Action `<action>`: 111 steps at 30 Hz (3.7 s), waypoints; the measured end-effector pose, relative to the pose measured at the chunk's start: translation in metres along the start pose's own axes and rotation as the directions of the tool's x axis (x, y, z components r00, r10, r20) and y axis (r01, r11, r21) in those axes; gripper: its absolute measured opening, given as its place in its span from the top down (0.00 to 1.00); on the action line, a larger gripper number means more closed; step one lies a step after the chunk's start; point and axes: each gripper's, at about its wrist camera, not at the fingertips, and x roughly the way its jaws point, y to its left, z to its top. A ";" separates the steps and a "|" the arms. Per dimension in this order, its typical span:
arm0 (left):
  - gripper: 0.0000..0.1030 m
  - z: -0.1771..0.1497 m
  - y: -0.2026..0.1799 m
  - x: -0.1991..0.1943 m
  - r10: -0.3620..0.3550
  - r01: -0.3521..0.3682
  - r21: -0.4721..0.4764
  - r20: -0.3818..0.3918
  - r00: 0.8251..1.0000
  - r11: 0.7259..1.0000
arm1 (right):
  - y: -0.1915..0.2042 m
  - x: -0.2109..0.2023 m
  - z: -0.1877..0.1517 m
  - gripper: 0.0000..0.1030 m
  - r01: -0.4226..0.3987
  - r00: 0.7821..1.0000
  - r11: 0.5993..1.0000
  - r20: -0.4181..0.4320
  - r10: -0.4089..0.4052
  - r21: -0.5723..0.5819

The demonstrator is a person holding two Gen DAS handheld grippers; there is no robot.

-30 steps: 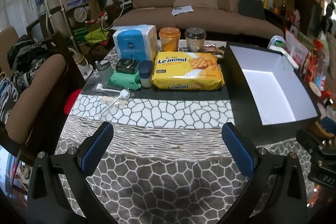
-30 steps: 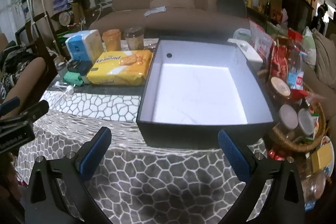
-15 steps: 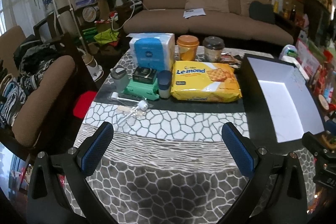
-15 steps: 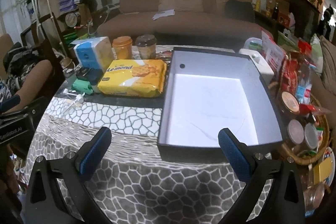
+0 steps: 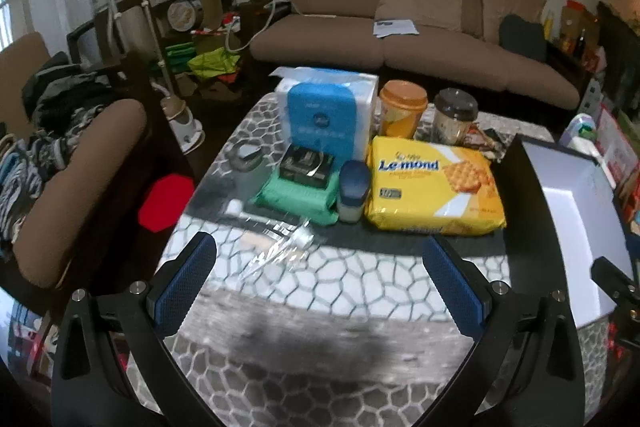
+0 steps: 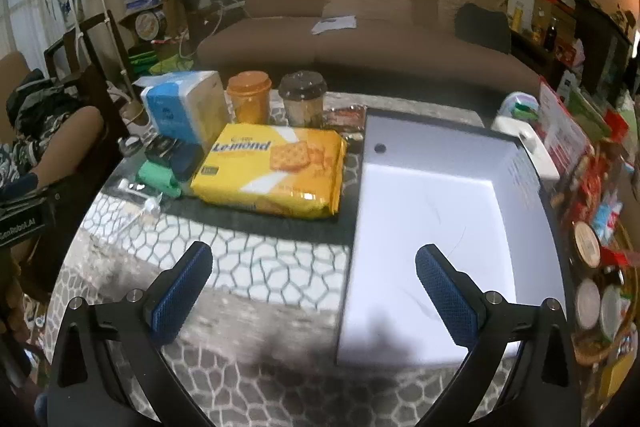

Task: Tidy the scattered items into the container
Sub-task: 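Move the right tool toward the cups behind the cracker pack, then grasp the clear cup with black lid with the right tool, then pass the black-lid cup from the right tool into the left tool's fingers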

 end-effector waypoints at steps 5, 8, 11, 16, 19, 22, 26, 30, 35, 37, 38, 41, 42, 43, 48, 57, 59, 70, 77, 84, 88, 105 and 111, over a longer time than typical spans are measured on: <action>0.00 0.031 -0.023 0.024 -0.060 0.058 0.055 0.040 0.997 0.997 | 0.002 0.025 0.034 0.00 -0.018 0.999 0.999 0.031 0.019 -0.034; 0.00 0.052 -0.040 0.039 -0.091 0.086 0.090 0.053 0.994 0.992 | 0.000 0.044 0.057 0.00 -0.057 0.997 0.997 0.042 0.059 -0.046; 0.00 0.072 -0.056 0.055 -0.119 0.110 0.118 0.074 0.990 0.987 | -0.007 0.066 0.080 0.00 -0.090 0.995 0.995 0.044 0.092 -0.048; 0.00 0.092 -0.068 0.088 -0.134 0.125 0.123 0.071 0.988 0.985 | -0.017 0.109 0.108 0.00 -0.117 0.993 0.992 0.023 0.118 -0.038; 0.00 0.095 -0.069 0.107 -0.136 0.130 0.108 0.054 0.989 0.986 | -0.021 0.131 0.119 0.00 -0.144 0.989 0.989 0.014 0.144 -0.013; 0.00 0.094 -0.057 0.114 -0.167 0.163 0.059 0.065 0.984 0.985 | -0.020 0.152 0.126 0.00 -0.169 0.985 0.985 0.014 0.169 0.017; 0.00 0.094 -0.035 0.112 -0.200 0.199 0.018 0.080 0.977 0.980 | -0.019 0.174 0.136 0.00 -0.209 0.978 0.977 0.021 0.208 0.042; 0.00 0.099 -0.007 0.106 -0.194 0.198 -0.024 0.114 0.974 0.980 | -0.014 0.197 0.146 0.00 -0.138 0.990 0.990 0.021 0.137 0.027; 0.00 0.105 0.012 0.114 -0.188 0.194 -0.044 0.118 0.975 0.980 | -0.006 0.228 0.152 0.00 -0.019 1.000 1.000 0.002 0.019 0.015; 0.00 0.106 0.012 0.121 -0.187 0.193 -0.044 0.107 0.976 0.980 | 0.003 0.238 0.154 0.00 0.009 1.000 1.000 0.000 -0.009 -0.002; 0.00 0.106 0.011 0.123 -0.192 0.197 -0.045 0.105 0.976 0.979 | 0.005 0.242 0.154 0.00 0.025 1.000 1.000 0.002 -0.025 -0.009; 0.00 0.105 0.009 0.125 -0.210 0.216 -0.041 0.109 0.972 0.976 | 0.012 0.256 0.157 0.00 0.069 0.998 0.997 -0.001 -0.069 -0.039; 0.00 0.105 0.009 0.125 -0.216 0.221 -0.038 0.110 0.970 0.974 | 0.013 0.260 0.158 0.00 0.080 0.997 0.996 -0.002 -0.080 -0.045; 0.00 0.104 0.008 0.126 -0.222 0.228 -0.037 0.110 0.969 0.973 | 0.013 0.266 0.159 0.00 0.086 0.996 0.995 -0.006 -0.086 -0.051; 0.00 0.105 0.004 0.128 -0.239 0.244 -0.034 0.108 0.965 0.969 | 0.011 0.286 0.165 0.00 0.088 0.995 0.995 -0.042 -0.091 -0.049; 0.00 0.104 -0.006 0.138 -0.227 0.230 -0.019 0.084 0.970 0.973 | 0.014 0.289 0.166 0.23 0.054 0.997 0.993 -0.050 -0.059 -0.109; 0.00 0.105 -0.010 0.140 -0.220 0.222 -0.017 0.080 0.972 0.975 | 0.011 0.285 0.167 0.24 0.045 0.998 0.995 -0.037 -0.048 -0.087; 0.00 0.121 -0.076 0.146 -0.114 0.104 0.132 0.066 0.991 0.986 | -0.022 0.176 0.201 0.24 -0.083 0.992 0.996 0.096 0.087 -0.038; 0.00 0.112 -0.145 0.134 -0.227 0.219 0.149 0.035 0.973 0.964 | -0.090 0.100 0.195 0.24 -0.064 0.992 0.996 0.108 0.070 -0.056; 0.00 0.082 -0.272 0.083 -0.382 0.331 0.363 0.078 0.921 0.871 | -0.179 0.063 0.160 0.24 -0.093 0.994 0.994 0.062 0.090 0.049; 0.00 0.068 -0.318 0.060 -0.434 0.348 0.424 0.124 0.892 0.836 | -0.219 0.044 0.139 0.24 -0.131 0.991 0.987 0.036 0.128 0.093; 0.33 0.033 -0.366 0.025 -0.686 0.544 0.539 0.092 0.721 0.643 | -0.248 0.016 0.097 0.24 -0.427 0.898 0.881 -0.013 0.439 0.205; 0.35 0.039 -0.349 0.025 -0.745 0.631 0.480 0.076 0.663 0.610 | -0.248 0.007 0.096 0.25 -0.503 0.856 0.826 0.008 0.518 0.254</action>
